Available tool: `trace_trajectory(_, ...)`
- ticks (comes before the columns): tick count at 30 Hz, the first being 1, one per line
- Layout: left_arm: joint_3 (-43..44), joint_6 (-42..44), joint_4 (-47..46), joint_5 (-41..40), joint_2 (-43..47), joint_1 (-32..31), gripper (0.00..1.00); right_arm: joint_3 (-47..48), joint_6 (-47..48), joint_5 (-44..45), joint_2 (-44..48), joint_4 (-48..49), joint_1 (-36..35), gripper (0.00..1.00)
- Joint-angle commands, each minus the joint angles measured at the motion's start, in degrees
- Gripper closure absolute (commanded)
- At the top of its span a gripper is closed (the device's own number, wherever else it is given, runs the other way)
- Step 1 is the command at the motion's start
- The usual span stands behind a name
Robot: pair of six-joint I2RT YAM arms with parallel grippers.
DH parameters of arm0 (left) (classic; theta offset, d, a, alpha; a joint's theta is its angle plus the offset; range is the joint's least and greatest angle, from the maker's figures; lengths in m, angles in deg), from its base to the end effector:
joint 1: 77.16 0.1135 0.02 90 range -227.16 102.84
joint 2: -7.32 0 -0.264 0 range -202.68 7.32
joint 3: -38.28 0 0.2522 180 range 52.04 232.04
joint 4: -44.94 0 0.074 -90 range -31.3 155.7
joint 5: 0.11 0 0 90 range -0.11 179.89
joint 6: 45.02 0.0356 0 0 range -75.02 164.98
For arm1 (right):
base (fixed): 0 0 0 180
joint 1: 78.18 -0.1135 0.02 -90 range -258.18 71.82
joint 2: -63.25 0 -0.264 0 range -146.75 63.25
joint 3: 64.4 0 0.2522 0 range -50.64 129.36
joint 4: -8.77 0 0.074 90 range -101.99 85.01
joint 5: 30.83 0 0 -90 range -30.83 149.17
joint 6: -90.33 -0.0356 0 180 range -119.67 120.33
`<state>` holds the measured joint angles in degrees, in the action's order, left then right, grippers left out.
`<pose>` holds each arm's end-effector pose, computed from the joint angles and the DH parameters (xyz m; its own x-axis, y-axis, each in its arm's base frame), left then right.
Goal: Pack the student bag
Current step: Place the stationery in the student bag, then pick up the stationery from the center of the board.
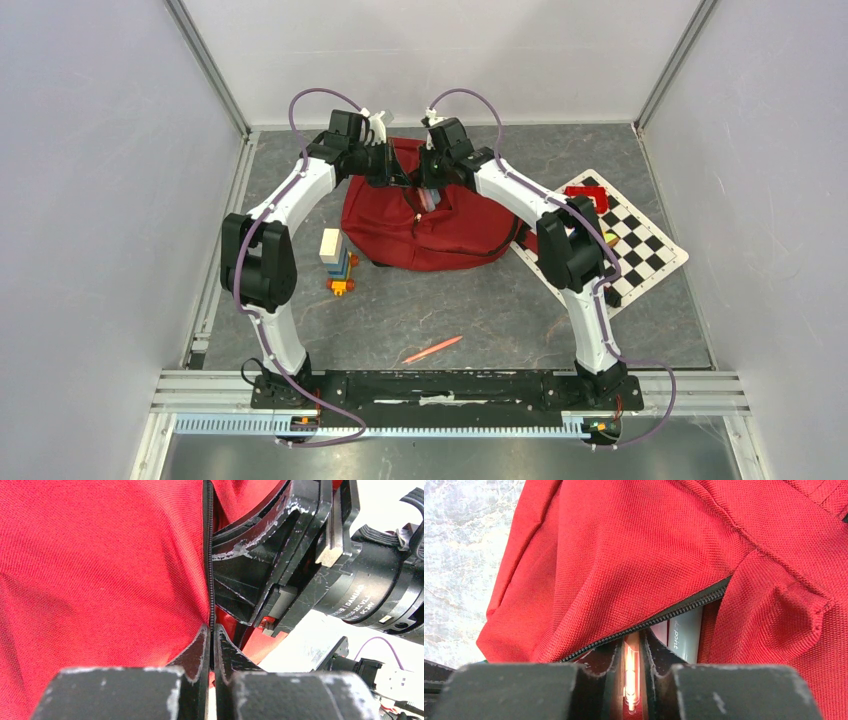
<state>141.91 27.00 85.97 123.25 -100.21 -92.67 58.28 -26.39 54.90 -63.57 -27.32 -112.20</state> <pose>0.4039 -0.1324 0.2748 -0.8320 -0.0367 -0.5535 0.3592 0.7248 -0.5879 0.4240 0.2894 0.2359 -0.7502 0.0346 -0.6603 -0.2997 0.8723 0.3862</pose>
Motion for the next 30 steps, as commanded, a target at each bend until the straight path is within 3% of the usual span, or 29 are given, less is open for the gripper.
trace_trajectory(1, 0.4, -0.8, -0.6, 2.7, 2.7, 0.1, 0.94, 1.7, 1.4, 0.9, -0.2, 2.1, -0.2, 0.79)
trace_trajectory(7, 0.5, -0.8, -0.6, 2.6, 2.4, 0.1, 0.94, 1.4, 3.7, 2.1, 0.9, 2.1, -0.2, 0.69)
trace_trajectory(15, 1.0, -1.9, -1.0, 2.2, 2.4, 0.1, 0.94, -3.0, 10.8, 1.9, 8.4, 5.7, -0.4, 0.71)
trace_trajectory(19, 1.4, -2.6, -1.2, 1.2, 2.1, 0.1, 0.94, -14.0, 16.3, 0.0, 18.7, 11.8, -1.0, 0.68)
trace_trajectory(24, 1.5, -3.6, -1.5, 0.2, 2.4, 0.2, 0.94, -29.7, 25.1, -8.9, 32.0, 17.6, -2.2, 0.66)
trace_trajectory(30, 0.8, -4.9, -1.1, -1.2, 3.0, 0.2, 0.94, -47.0, 34.9, -10.6, 44.6, 17.1, -10.1, 0.63)
